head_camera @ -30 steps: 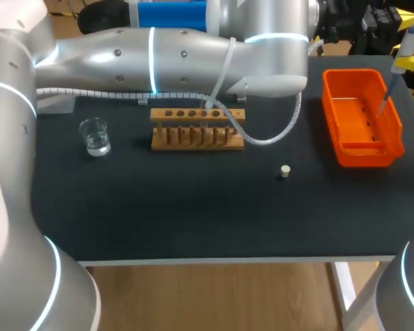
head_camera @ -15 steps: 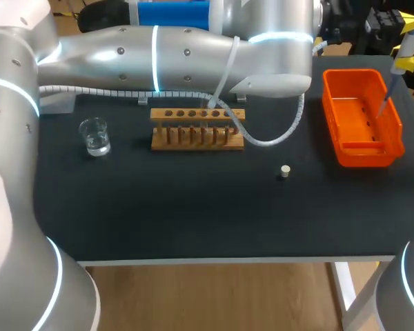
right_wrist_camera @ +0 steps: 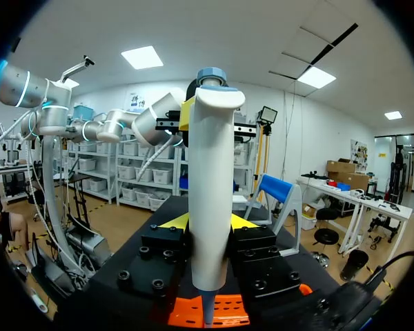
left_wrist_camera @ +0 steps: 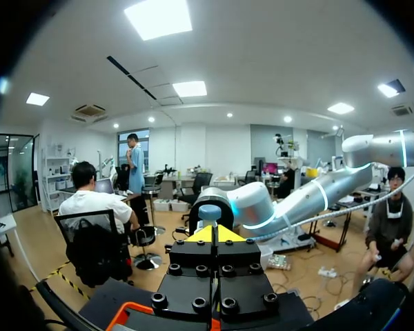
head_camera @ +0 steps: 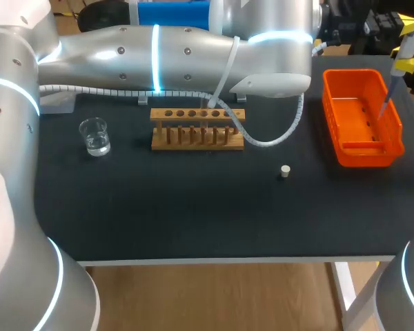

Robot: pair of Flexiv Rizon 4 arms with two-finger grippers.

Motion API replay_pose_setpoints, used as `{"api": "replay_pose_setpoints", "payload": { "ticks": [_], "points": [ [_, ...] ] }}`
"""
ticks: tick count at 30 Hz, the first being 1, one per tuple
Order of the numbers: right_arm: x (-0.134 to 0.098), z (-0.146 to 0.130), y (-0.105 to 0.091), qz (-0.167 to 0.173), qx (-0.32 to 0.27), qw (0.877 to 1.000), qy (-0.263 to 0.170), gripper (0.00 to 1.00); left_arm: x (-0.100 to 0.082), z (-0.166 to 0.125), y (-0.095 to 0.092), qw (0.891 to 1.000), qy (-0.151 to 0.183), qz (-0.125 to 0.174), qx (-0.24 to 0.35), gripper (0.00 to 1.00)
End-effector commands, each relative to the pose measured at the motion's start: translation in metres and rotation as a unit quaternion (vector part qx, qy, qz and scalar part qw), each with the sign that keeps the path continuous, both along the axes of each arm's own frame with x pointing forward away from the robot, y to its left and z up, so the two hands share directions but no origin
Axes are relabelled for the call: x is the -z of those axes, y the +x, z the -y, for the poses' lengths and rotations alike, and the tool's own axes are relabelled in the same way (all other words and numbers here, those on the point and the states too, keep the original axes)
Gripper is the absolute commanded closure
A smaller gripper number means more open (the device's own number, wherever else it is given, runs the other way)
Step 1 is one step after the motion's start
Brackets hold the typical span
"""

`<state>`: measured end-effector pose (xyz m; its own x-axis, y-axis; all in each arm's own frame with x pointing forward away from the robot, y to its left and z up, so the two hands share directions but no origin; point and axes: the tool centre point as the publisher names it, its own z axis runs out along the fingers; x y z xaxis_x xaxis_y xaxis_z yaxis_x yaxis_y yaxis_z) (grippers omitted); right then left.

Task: Invert the test tube, pick up the pipette, mount the tip to pipette, aspirate from beaker and dispense into the tube, eject the tip, return the pipette, and cap with the stopper.

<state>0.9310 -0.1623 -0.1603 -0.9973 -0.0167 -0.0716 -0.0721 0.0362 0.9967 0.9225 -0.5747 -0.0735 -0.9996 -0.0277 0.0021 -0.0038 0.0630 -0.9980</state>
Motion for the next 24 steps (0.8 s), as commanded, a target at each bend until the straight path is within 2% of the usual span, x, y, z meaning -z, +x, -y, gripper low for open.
{"api": "replay_pose_setpoints", "payload": {
  "ticks": [1, 14, 24],
  "points": [
    [-0.008, -0.001, -0.001, 0.000, 0.000, 1.000, -0.001, 1.00, 0.013, 0.004, 0.003, 1.000, -0.004, -0.002, -0.001, 1.00],
    [-0.008, -0.001, -0.001, 0.000, 0.000, 1.000, -0.001, 1.00, 0.018, 0.004, 0.004, 1.000, -0.008, -0.010, 0.000, 1.00],
    [-0.008, -0.001, -0.001, 0.000, 0.000, 1.000, -0.001, 1.00, -0.007, -0.003, 0.006, 0.999, -0.026, 0.025, -0.009, 1.00]
  ]
}}
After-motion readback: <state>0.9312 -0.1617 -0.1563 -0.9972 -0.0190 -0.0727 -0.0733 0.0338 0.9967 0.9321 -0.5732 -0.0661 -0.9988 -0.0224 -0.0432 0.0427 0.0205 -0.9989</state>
